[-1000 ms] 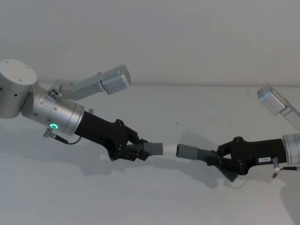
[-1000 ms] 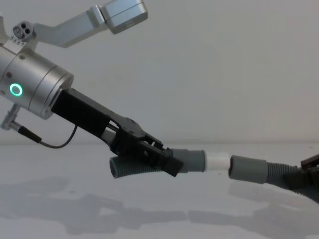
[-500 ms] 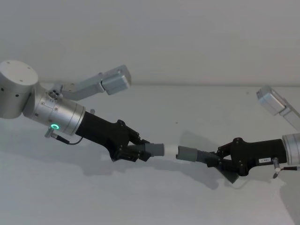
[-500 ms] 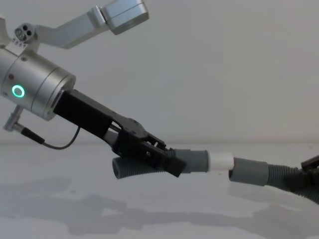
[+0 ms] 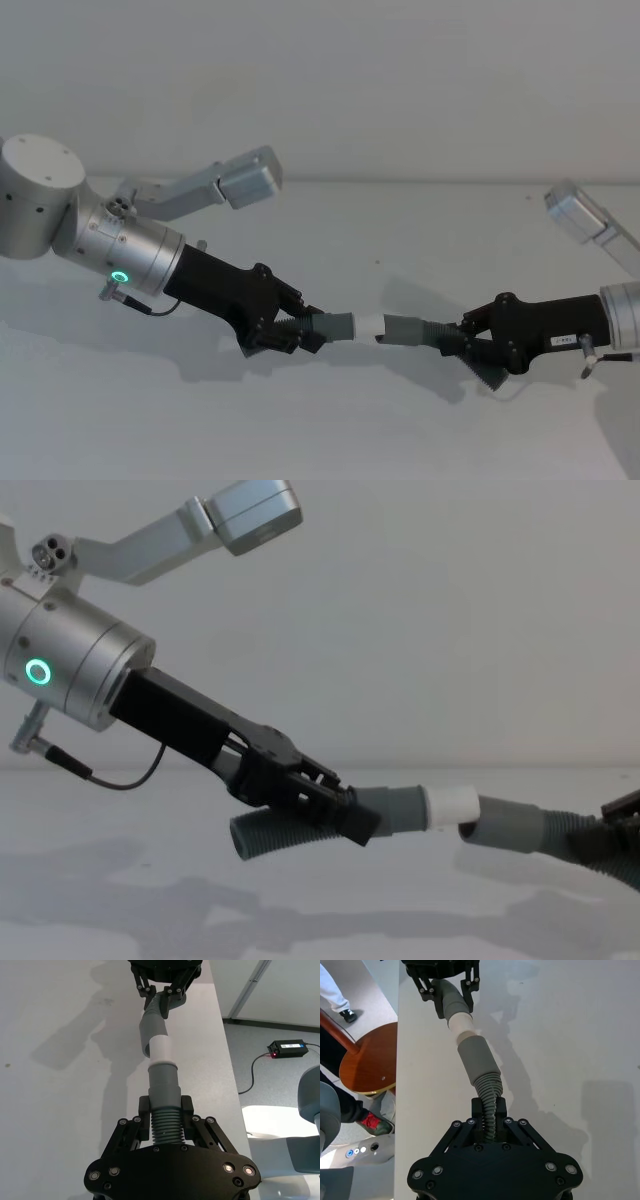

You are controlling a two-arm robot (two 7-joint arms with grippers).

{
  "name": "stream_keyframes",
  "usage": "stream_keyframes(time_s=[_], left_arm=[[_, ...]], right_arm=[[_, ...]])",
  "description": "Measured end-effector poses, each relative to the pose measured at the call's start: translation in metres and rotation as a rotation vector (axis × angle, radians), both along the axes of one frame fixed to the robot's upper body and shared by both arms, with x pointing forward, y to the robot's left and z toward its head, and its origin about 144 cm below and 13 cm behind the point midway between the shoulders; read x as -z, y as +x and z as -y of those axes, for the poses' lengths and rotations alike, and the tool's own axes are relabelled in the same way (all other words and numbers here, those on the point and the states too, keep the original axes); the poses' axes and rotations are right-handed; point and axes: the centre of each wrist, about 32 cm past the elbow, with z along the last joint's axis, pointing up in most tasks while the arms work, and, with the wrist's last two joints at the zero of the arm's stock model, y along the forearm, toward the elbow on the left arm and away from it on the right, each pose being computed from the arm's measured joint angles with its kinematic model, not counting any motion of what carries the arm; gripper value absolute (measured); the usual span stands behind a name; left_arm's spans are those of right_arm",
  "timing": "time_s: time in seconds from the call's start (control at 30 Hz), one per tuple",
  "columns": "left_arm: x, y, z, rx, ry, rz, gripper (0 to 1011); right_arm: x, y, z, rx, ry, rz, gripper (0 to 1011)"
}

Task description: Use both hands to pick up one end of the pipe from the table, align the ends, and insert them.

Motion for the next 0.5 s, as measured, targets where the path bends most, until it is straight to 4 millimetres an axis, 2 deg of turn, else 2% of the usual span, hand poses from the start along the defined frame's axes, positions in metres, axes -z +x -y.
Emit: stream_keyframes(time_s=[0.5], left_arm=[[0.0003,-0.0039,-0.0010,-0.007,0.003,0.005,342]], right_arm=[[-0.0003,0.0003,0.0003,0.004,0.004,0.000,124]])
